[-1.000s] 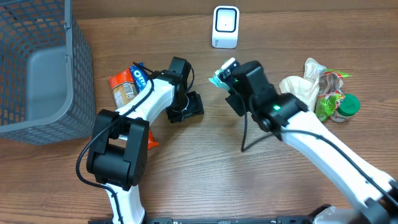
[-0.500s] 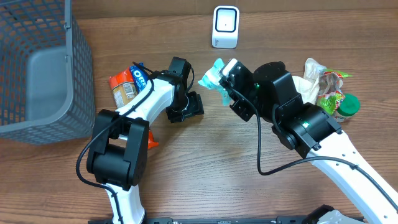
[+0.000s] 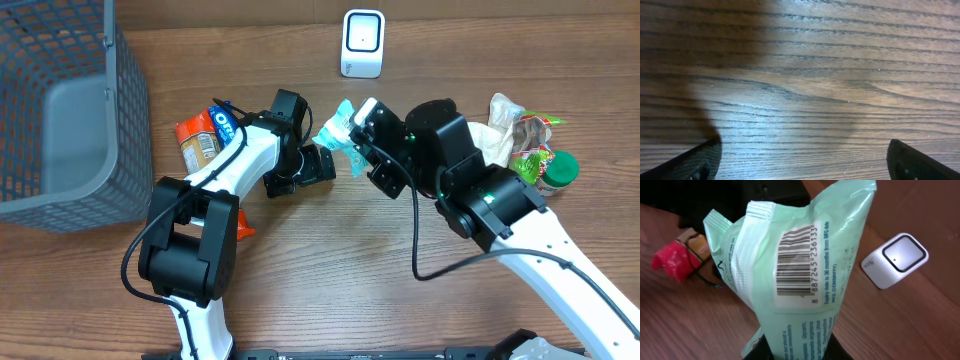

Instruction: Scan the item barcode

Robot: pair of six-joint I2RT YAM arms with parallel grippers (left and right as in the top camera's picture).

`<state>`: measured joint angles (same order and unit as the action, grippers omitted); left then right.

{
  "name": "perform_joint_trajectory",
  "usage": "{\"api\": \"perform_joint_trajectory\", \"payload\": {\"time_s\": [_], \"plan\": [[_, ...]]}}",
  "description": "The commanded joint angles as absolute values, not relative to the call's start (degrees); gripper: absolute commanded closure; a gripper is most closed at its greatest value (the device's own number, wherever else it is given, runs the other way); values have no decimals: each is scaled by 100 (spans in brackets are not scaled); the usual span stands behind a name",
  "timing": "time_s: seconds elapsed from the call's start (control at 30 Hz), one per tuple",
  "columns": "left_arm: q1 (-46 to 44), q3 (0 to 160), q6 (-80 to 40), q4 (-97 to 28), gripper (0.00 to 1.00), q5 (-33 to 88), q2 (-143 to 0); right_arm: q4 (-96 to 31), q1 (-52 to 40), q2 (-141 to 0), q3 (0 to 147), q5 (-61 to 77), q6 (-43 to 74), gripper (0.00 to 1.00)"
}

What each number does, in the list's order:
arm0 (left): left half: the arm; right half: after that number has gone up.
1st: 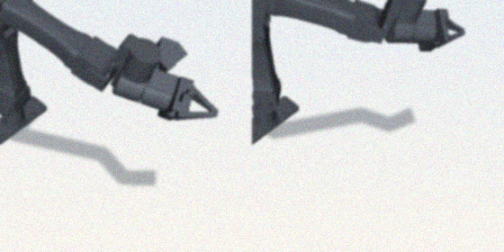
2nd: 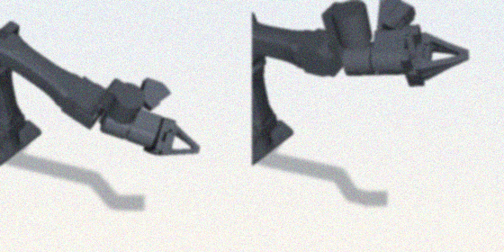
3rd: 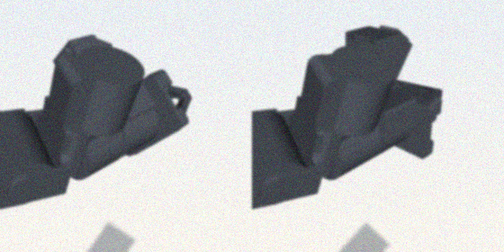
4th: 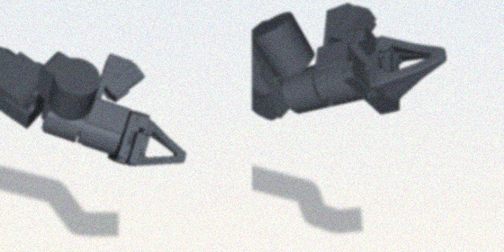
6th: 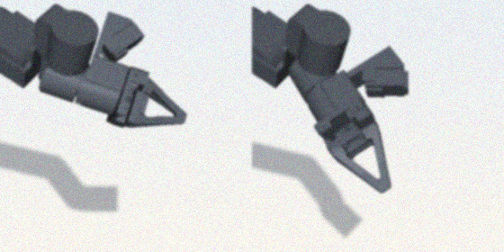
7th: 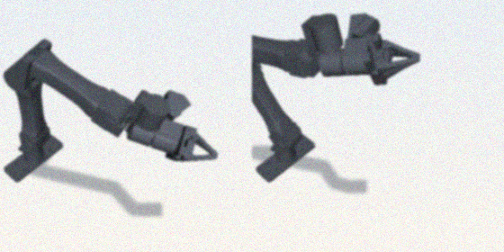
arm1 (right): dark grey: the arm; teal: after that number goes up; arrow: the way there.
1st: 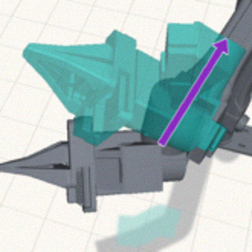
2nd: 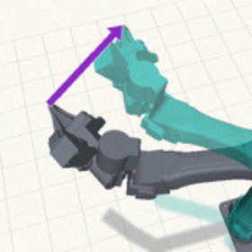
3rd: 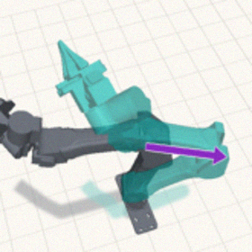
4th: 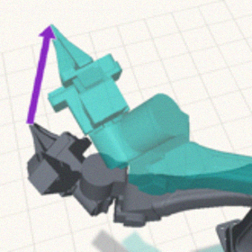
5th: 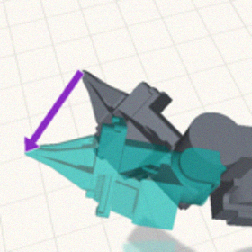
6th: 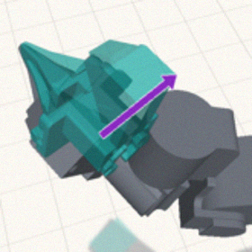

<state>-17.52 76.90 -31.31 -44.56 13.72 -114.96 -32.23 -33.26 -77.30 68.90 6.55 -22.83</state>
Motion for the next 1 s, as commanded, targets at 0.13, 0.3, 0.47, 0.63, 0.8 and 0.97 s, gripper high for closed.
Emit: {"api": "perform_joint_trajectory", "payload": {"time_s": [0.13,0.3,0.47,0.63,0.8,0.97], "plan": [[-1653,7474,-3083,-4545,0,1146,-11756,-3240,-3122,-8578,7057,-301,-1868,94],[-1498,7644,-3079,-4812,0,1061,-11751,-3347,-2930,-9144,7057,-274,-1321,95],[-1387,8289,-3072,-5450,0,454,-11721,-3192,-2912,-9633,7057,148,-714,95],[-1385,9181,-3017,-6200,0,-290,-11721,-3044,-2912,-10215,7057,434,-401,94],[-1385,9395,-3017,-6322,0,-342,-11721,-2989,-2910,-10451,7057,786,-399,83],[-1385,9391,-3020,-6313,0,-342,-11723,-3033,-2910,-10453,7057,790,-399,69]]}}
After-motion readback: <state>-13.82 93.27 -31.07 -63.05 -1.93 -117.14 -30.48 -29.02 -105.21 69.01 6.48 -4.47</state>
